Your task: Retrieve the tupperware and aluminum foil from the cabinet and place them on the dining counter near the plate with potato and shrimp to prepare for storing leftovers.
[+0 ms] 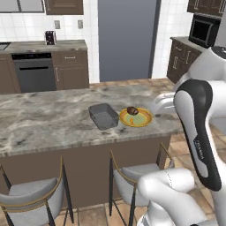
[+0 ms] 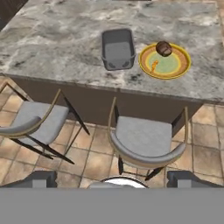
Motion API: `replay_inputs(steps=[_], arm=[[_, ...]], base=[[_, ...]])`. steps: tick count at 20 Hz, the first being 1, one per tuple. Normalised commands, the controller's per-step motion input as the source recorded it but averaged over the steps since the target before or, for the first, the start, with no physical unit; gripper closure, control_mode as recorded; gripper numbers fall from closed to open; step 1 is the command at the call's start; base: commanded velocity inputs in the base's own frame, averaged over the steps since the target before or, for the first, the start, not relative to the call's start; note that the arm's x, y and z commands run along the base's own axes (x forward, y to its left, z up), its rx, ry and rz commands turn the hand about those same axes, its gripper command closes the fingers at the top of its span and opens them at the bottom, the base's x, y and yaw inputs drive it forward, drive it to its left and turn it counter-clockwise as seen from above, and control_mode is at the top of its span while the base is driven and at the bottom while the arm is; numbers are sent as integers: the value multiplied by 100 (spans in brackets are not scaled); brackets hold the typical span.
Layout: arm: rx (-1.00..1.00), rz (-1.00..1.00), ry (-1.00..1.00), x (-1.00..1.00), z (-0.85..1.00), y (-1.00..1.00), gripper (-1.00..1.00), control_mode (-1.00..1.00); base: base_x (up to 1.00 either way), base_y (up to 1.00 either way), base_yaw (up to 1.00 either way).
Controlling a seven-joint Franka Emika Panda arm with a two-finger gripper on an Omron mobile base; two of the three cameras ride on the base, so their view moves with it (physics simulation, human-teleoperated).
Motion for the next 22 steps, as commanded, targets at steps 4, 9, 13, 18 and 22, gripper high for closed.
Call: replay_inputs(steps=[4, 9, 13, 18, 22], arm=[[0, 0, 0, 0, 0, 0, -100, 100], [0, 0, 0, 0, 0, 0, -100, 100], [0, 0, 0, 0, 0, 0, -100, 100], [0, 0, 0, 0, 0, 0, -100, 100], [0, 0, 0, 0, 0, 0, -100, 100]], base=[[-100, 4, 0], [-81, 65, 0], [15, 100, 0], [88, 100, 0], [74, 100, 0]])
